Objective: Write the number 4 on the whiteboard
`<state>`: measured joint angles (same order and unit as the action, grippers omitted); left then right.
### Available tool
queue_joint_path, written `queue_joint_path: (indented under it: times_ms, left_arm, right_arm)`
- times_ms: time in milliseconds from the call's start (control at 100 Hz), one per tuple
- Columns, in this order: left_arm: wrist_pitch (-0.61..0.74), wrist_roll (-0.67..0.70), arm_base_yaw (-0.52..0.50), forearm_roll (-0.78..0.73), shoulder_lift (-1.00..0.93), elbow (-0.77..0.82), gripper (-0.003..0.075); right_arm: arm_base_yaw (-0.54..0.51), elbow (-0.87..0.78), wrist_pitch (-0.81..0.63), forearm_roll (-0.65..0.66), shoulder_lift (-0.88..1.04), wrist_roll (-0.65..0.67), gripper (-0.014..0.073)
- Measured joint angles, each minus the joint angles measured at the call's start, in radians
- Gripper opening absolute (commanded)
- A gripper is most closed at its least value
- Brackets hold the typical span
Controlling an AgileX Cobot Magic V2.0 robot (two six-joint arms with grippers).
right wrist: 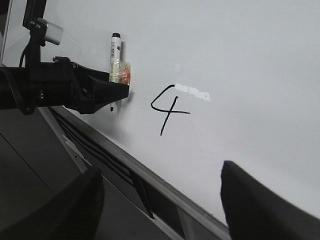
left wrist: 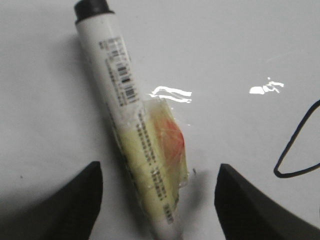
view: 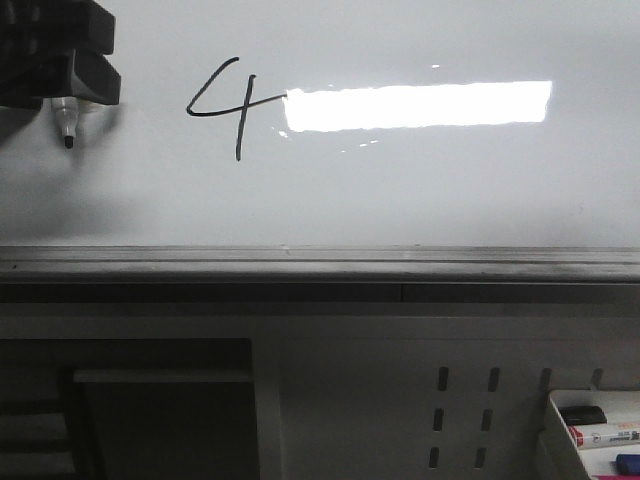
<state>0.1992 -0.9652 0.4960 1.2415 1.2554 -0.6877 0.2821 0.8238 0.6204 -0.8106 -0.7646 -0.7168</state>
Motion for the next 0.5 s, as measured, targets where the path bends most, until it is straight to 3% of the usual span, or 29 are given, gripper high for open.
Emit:
queue_joint_path:
  times_ms: [390,500]
  left_arm:
    - [-0.005,-0.016,0.0,-0.042,-0.238,0.038,0.0493]
    - [-0.028,-0.018,0.0,-0.071,-0.341,0.082,0.0491]
  right_arm:
    - [0.0,-0.002,0.0,0.0,0.0,0.002,0.0433]
    - [0.0,-0.004,-0.002,0.0,0.006,0.002,0.0353]
